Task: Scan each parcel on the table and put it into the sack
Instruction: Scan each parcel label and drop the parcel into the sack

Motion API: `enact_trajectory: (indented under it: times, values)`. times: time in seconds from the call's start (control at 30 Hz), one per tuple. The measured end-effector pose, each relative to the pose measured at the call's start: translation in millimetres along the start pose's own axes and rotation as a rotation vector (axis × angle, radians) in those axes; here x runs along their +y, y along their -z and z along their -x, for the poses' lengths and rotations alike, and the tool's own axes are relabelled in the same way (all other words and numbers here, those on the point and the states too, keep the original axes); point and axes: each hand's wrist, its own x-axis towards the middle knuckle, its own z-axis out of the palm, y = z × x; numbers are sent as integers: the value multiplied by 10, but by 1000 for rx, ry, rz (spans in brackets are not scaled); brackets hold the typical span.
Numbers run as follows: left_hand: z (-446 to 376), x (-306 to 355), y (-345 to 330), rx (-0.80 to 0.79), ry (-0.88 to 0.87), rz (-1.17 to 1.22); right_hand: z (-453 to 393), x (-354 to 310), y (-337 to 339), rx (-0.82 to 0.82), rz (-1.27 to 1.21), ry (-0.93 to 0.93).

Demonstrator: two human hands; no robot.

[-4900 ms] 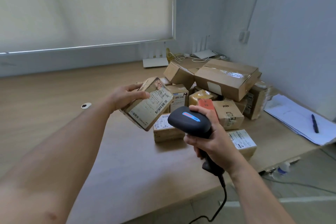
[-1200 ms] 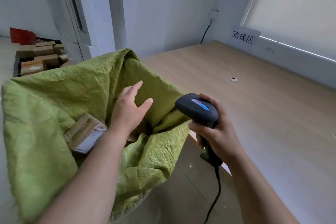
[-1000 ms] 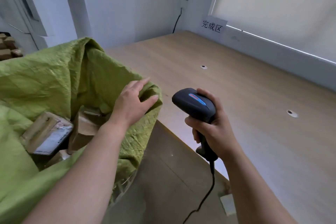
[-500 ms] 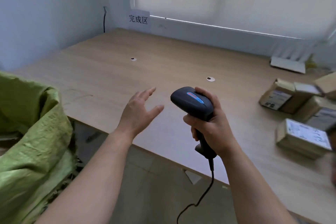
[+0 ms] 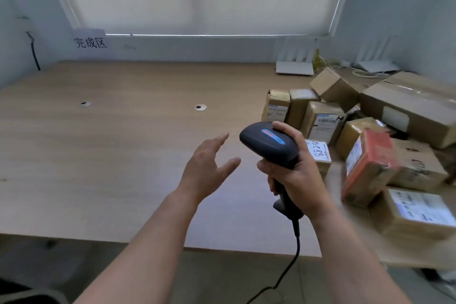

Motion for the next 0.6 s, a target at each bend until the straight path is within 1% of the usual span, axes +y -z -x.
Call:
enact_trajectory:
  times: [0.3, 0.6]
  values:
    - [-822, 209, -768, -249, -133, -155, -138, 189, 745, 246, 43, -18]
    - [-1550, 282, -1565, -548, -171, -255, -264, 441, 1197, 498, 87, -68]
